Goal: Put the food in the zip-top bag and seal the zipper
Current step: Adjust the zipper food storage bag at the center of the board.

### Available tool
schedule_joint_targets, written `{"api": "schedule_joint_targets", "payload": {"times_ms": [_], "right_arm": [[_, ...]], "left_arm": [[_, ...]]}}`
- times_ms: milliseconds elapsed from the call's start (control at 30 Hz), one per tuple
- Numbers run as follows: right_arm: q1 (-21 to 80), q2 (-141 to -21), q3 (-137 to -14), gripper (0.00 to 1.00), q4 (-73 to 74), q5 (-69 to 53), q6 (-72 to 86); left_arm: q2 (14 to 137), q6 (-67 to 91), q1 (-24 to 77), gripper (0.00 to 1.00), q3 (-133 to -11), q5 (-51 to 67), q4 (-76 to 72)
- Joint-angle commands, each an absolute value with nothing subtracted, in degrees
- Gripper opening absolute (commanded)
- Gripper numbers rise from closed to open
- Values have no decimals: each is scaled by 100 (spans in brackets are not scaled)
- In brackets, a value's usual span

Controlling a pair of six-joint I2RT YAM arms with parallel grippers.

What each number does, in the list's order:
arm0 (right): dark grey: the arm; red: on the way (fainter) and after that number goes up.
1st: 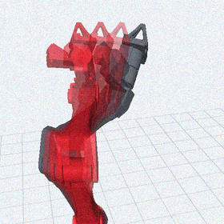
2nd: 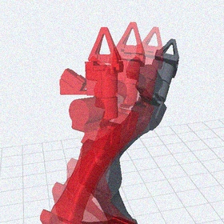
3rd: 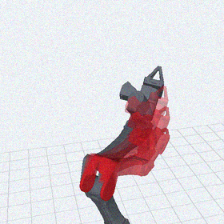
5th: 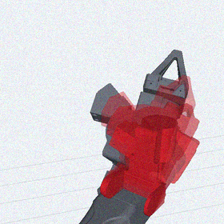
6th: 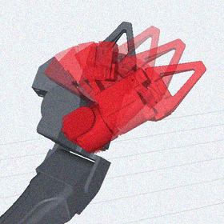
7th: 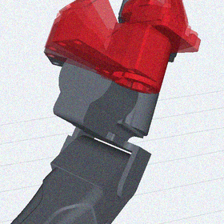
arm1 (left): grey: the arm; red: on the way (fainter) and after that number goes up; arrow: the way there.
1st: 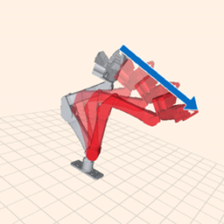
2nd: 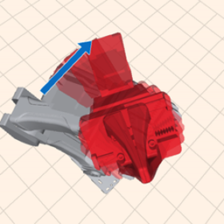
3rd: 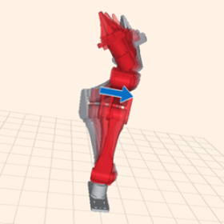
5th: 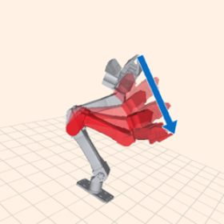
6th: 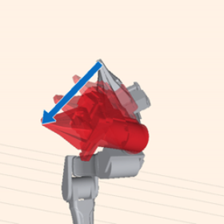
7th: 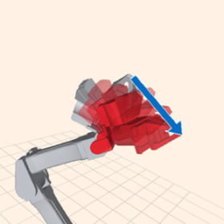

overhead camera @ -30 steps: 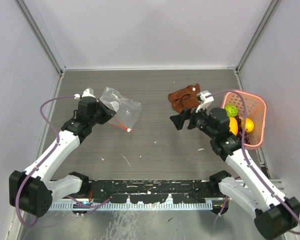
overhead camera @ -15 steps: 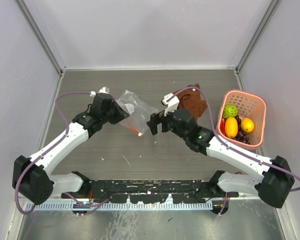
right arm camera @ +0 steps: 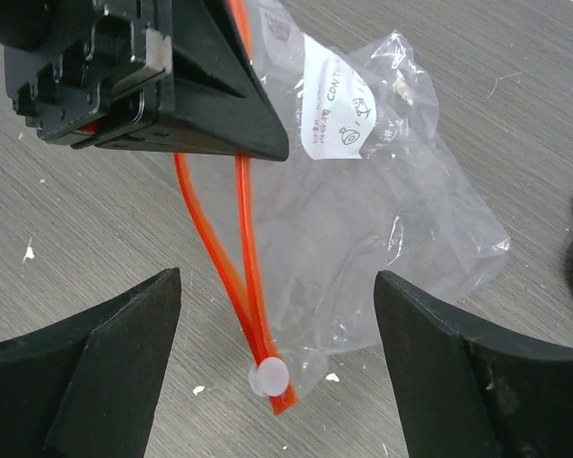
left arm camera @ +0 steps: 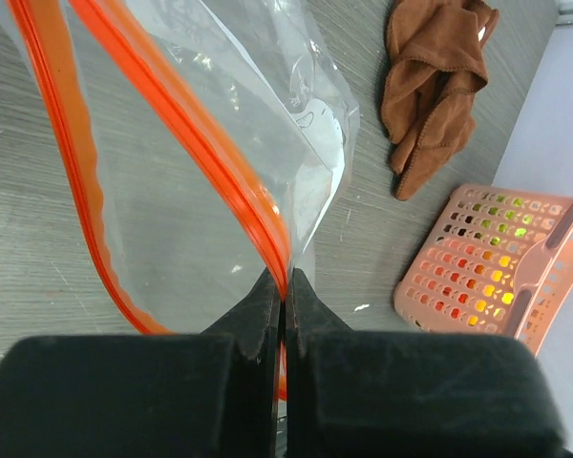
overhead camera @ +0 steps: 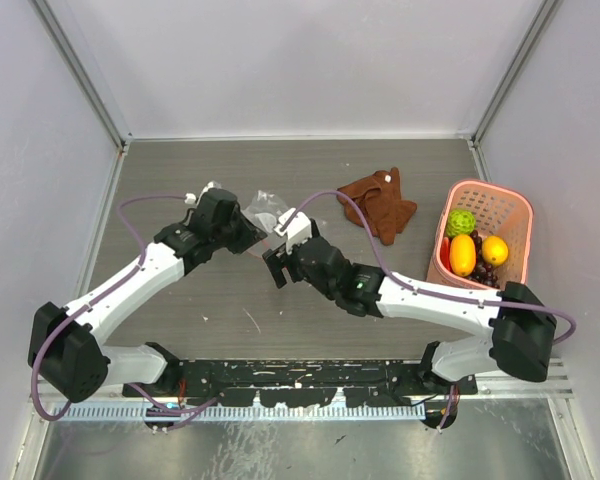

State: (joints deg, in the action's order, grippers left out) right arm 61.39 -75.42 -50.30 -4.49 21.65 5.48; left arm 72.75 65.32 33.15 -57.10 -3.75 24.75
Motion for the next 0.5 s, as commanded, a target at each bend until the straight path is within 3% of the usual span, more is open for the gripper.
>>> {"api": "schedule_joint_targets", "payload": {"times_ms": [0, 167, 467], "right_arm": [[6246, -7764, -5383, 84, -933, 2641, 335], [6368, -8072, -5386, 69, -1181, 3077, 226], [6414, -8323, -5212, 55, -1564, 3457, 127]], "left_arm": [[7180, 6866, 3391, 0, -5897, -468, 2412], [7171, 6994, 3441, 0, -5875, -479, 2457], [7165, 7277, 3554, 0, -5708, -398, 2344]]}}
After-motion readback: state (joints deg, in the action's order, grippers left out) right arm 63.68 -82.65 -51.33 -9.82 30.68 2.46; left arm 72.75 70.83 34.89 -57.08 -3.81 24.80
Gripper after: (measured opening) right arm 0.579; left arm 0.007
